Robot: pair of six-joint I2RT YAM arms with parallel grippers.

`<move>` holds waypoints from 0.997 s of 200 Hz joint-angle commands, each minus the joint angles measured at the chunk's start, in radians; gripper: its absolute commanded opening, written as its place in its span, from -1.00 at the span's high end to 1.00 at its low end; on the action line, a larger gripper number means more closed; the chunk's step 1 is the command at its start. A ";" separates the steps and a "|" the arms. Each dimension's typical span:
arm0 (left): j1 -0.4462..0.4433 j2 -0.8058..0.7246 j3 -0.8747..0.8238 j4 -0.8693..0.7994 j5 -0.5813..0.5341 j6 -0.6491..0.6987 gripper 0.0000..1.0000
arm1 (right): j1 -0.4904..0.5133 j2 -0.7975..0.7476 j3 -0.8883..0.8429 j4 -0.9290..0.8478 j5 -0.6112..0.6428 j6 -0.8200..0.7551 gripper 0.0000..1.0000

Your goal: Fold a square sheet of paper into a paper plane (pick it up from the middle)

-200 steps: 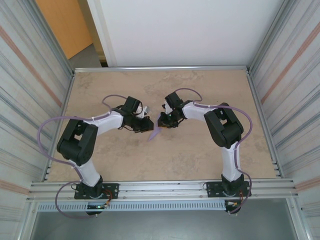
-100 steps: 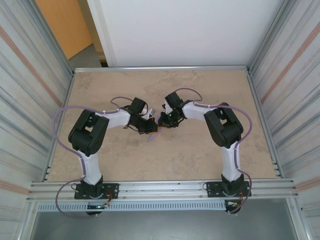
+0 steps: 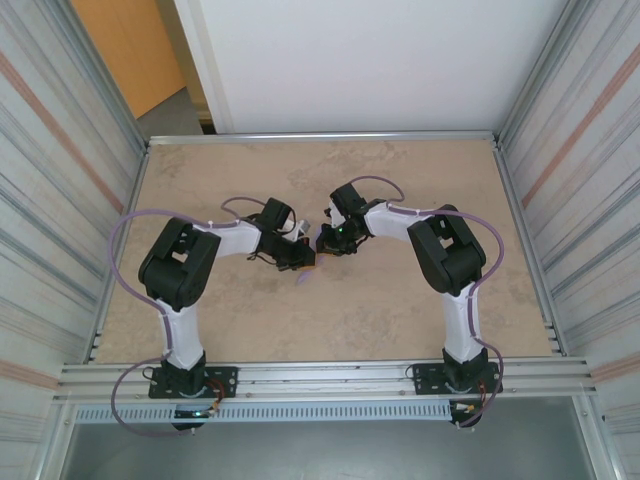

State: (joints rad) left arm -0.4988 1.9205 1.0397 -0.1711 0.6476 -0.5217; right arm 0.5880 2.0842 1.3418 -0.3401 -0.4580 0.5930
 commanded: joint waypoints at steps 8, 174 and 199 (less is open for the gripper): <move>-0.002 -0.004 -0.062 -0.043 0.001 -0.009 0.90 | -0.004 0.113 -0.038 -0.136 0.135 -0.021 0.72; -0.027 -0.103 -0.134 -0.279 -0.109 0.124 0.95 | -0.002 0.139 -0.018 -0.177 0.164 -0.022 0.72; -0.032 -0.104 -0.124 -0.312 -0.120 0.142 0.95 | -0.002 0.141 -0.016 -0.180 0.164 -0.022 0.72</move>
State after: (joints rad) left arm -0.5133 1.8175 0.9443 -0.2443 0.5755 -0.4263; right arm 0.5888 2.1071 1.3811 -0.3908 -0.4686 0.5922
